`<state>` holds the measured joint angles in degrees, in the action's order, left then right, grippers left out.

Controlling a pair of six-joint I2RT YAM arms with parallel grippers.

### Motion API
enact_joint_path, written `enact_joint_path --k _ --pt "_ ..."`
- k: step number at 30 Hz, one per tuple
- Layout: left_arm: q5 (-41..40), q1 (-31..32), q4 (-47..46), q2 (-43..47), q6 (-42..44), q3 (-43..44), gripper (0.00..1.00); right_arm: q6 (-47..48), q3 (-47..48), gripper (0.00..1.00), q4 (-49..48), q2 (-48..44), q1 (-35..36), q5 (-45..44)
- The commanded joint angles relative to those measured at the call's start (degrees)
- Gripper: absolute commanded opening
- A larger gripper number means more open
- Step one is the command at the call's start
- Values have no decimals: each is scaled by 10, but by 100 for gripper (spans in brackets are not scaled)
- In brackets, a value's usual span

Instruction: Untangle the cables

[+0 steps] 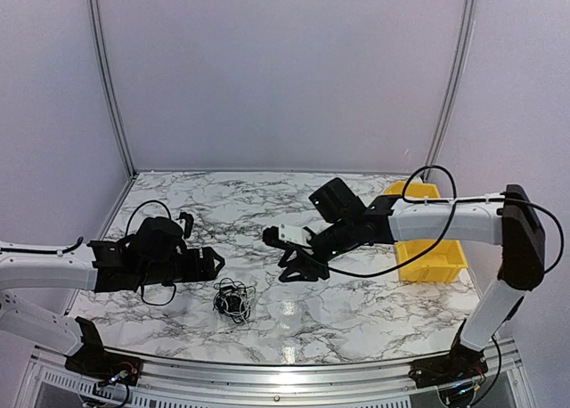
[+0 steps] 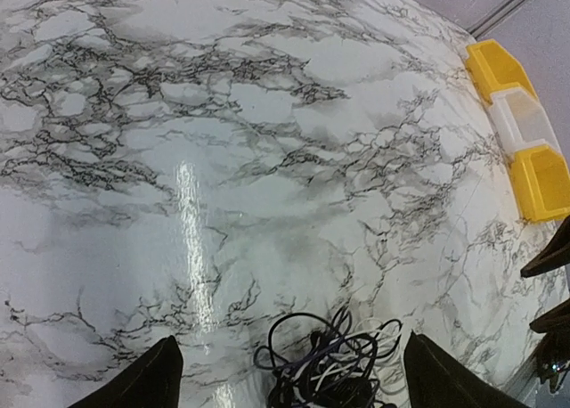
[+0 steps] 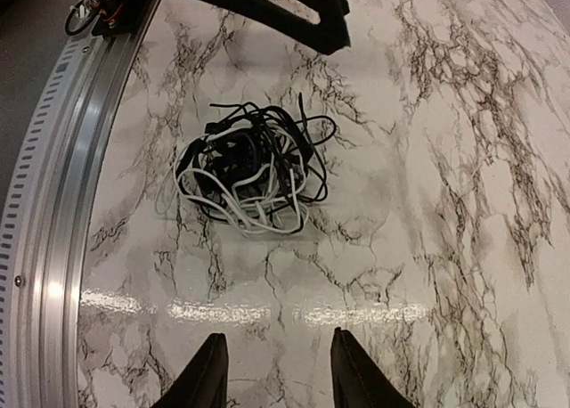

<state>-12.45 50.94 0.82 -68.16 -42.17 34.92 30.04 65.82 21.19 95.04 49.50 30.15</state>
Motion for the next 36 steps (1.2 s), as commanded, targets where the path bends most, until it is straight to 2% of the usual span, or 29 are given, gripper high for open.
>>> enact_joint_path --k 1,4,9,17,36 --pt "39 -4 40 42 7 -25 88 20 69 37 20 48 43 -38" --pt "68 -6 52 55 6 -38 88 63 88 36 29 77 89 -90" --pt "90 -13 41 44 2 -57 90 94 119 36 35 110 109 -125" --pt "123 -27 -30 23 -21 -86 90 134 141 36 39 146 114 -134" --pt "136 -32 -49 21 -32 -103 91 137 162 26 32 174 123 -106"
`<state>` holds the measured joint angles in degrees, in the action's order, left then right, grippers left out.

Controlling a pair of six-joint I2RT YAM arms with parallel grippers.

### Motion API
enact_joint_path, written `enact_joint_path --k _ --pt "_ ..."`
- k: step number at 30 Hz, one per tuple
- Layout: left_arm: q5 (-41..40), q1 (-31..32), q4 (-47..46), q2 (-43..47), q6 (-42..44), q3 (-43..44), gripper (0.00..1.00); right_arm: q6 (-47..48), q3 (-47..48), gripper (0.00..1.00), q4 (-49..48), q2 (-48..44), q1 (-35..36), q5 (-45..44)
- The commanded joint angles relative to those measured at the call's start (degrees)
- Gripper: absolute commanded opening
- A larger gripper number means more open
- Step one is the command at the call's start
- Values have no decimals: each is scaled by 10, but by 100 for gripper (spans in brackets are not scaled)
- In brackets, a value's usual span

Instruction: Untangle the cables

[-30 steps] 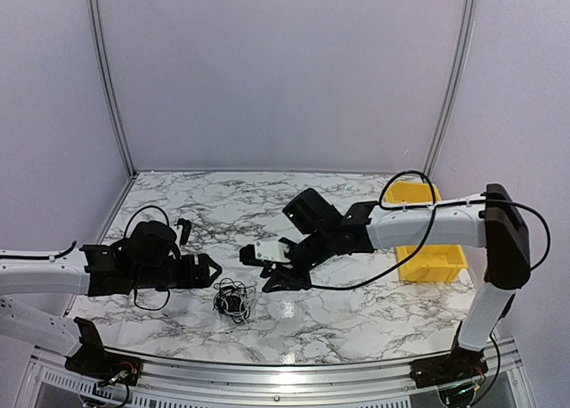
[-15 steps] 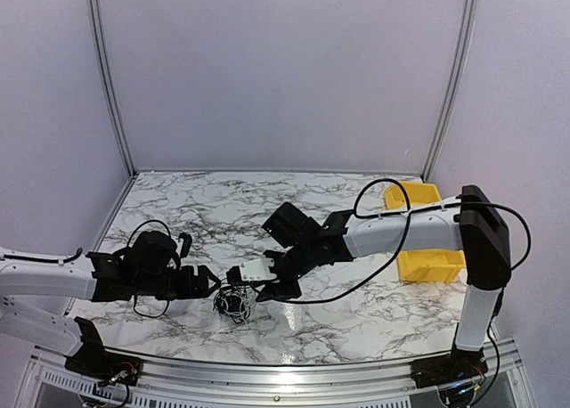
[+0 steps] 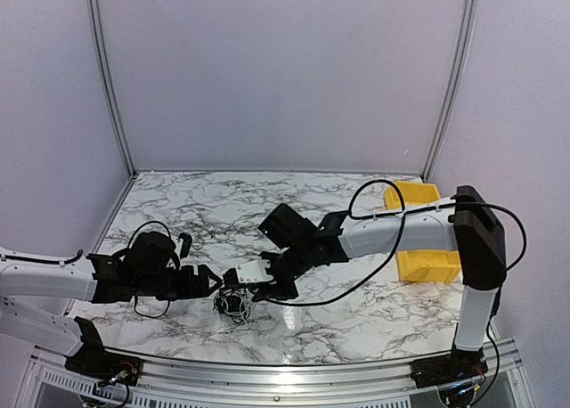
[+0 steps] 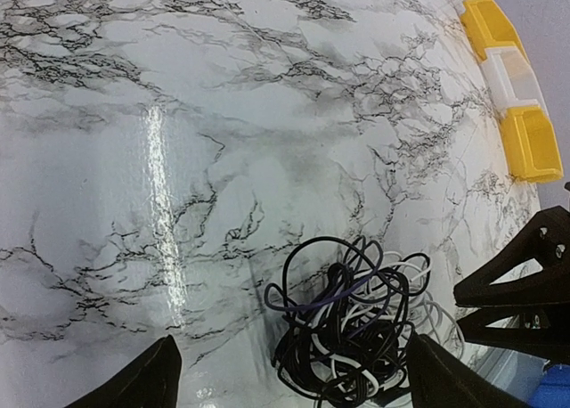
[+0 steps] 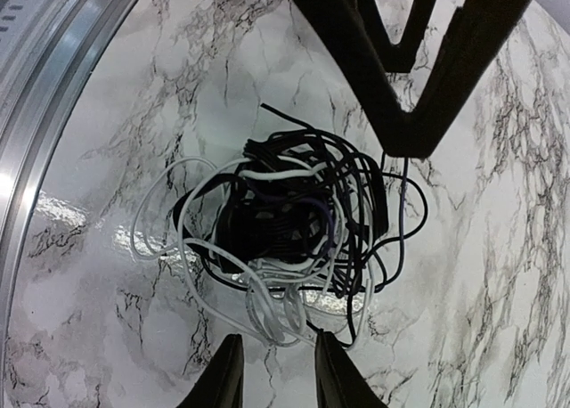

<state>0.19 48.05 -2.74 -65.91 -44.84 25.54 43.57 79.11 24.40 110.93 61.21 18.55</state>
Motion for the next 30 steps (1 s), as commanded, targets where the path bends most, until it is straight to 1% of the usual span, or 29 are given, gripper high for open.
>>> enact_joint_path --k 1,13,15,18,19,22,26,28,30 --pt "9 -3 -13 0 -7 -11 91 2 30 26 0 18 6 13" --pt "2 -4 -10 20 -12 -25 91 11 35 20 8 22 12 17" --pt "2 -4 -10 20 -13 -26 91 12 35 14 8 21 14 17" --pt "2 -4 -11 22 -13 -27 91 8 39 2 9 20 15 19" --pt "2 -3 -11 24 -11 -27 91 4 41 0 10 19 15 19" --pt "2 -3 -8 33 -4 -28 91 -14 66 0 29 8 15 27" --pt "-27 -4 -17 77 1 -44 91 -41 121 0 73 -14 11 35" --pt "-47 -4 -19 120 13 -53 90 -61 151 0 89 -23 7 41" --pt "-86 -4 -2 173 42 -51 90 -82 184 0 109 -26 3 43"
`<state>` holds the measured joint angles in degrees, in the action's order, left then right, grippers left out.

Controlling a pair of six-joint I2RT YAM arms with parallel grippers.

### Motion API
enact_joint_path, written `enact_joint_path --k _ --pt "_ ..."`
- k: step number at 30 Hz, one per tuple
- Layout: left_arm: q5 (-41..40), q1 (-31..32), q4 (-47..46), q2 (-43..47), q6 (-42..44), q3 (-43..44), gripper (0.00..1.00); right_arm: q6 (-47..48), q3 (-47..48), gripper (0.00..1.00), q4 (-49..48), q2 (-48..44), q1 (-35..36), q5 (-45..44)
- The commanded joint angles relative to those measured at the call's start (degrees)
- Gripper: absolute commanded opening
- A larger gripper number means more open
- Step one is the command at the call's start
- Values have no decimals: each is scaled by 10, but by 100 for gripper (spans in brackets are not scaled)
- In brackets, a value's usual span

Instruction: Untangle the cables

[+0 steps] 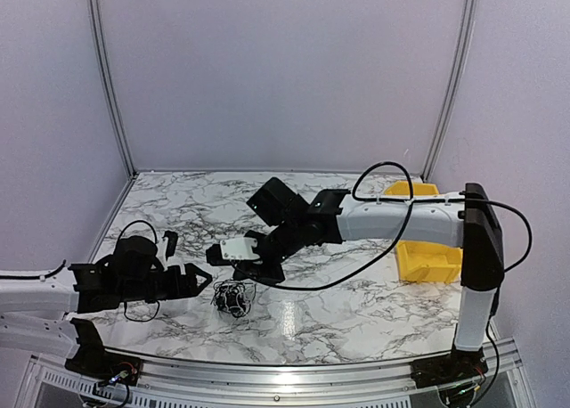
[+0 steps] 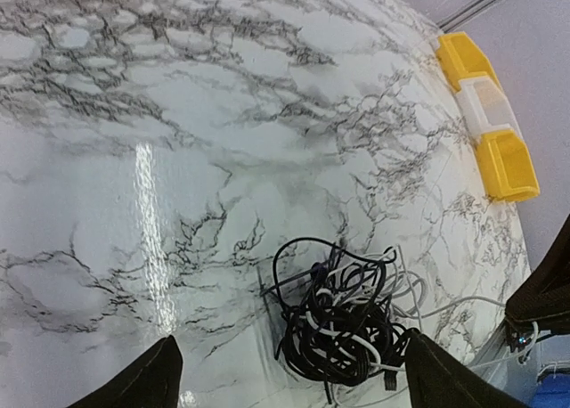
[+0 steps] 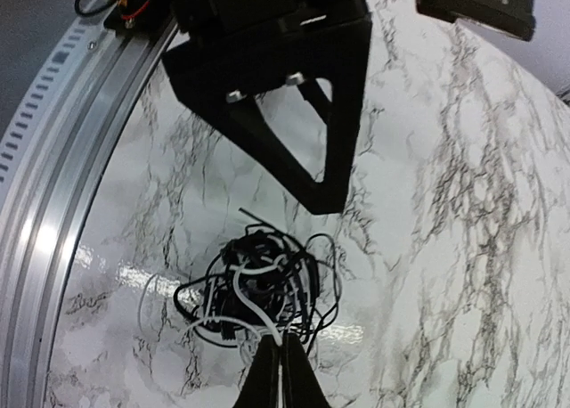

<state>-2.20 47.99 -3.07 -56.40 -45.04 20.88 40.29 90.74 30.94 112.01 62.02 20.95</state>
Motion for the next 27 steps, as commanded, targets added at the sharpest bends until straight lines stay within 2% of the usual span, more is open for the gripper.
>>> enact_joint_path --k 1,6,10,15,20,27 --pt "-80 -2 16 109 61 -1 90 -58 83 0 52 -36 -6 18" --pt "-110 -1 20 253 131 0 89 -101 125 0 49 -45 -21 7" --pt "-97 2 -6 287 163 -4 89 -141 157 0 43 -33 -40 2" --pt "-87 20 -77 217 170 -4 87 -179 184 0 23 -18 -50 -29" --pt "-115 51 -162 122 196 6 87 -212 195 0 15 1 -55 -54" --pt "-201 54 -227 5 199 31 83 -226 187 0 14 18 -58 -29"
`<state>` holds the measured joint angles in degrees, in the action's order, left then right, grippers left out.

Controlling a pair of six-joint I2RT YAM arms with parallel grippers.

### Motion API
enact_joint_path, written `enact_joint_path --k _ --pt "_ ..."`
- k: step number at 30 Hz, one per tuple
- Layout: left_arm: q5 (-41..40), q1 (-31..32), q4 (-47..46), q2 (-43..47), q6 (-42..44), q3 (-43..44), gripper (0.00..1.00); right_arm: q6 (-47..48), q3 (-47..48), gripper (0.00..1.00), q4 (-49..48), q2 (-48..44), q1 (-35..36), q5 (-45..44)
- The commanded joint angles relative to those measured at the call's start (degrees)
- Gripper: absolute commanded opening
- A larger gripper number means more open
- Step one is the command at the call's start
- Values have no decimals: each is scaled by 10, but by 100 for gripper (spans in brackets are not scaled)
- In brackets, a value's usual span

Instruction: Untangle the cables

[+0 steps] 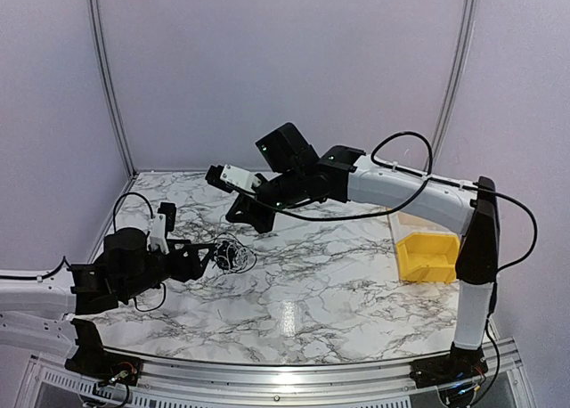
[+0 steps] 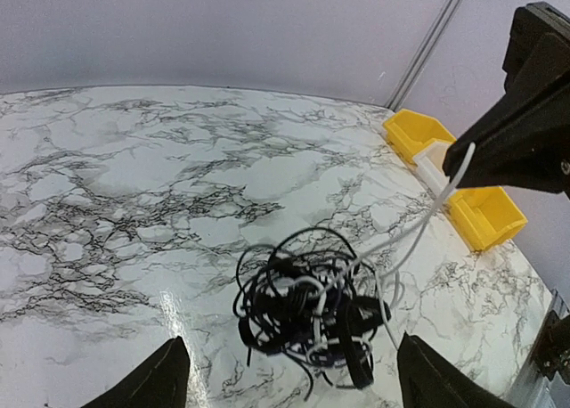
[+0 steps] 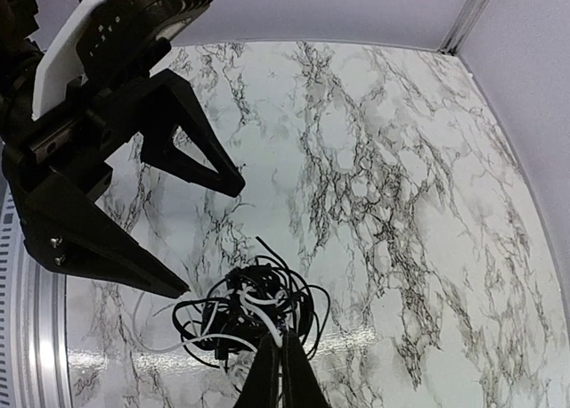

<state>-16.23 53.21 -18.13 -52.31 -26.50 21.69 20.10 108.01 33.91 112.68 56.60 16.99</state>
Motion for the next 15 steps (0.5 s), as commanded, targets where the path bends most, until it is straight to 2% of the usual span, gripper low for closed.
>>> enact_joint_path --k 1,7,10,15 --pt "-71 1 -87 -51 14 26 83 -25 14 0 -16 12 -3 16" --pt "-114 1 -172 -154 -8 34 83 -32 23 0 -14 18 -3 66" --pt "-162 1 -222 -214 -24 26 84 -34 41 0 -11 17 -3 97" --pt "-240 1 -279 -310 -39 18 84 -11 80 0 6 2 -3 203"
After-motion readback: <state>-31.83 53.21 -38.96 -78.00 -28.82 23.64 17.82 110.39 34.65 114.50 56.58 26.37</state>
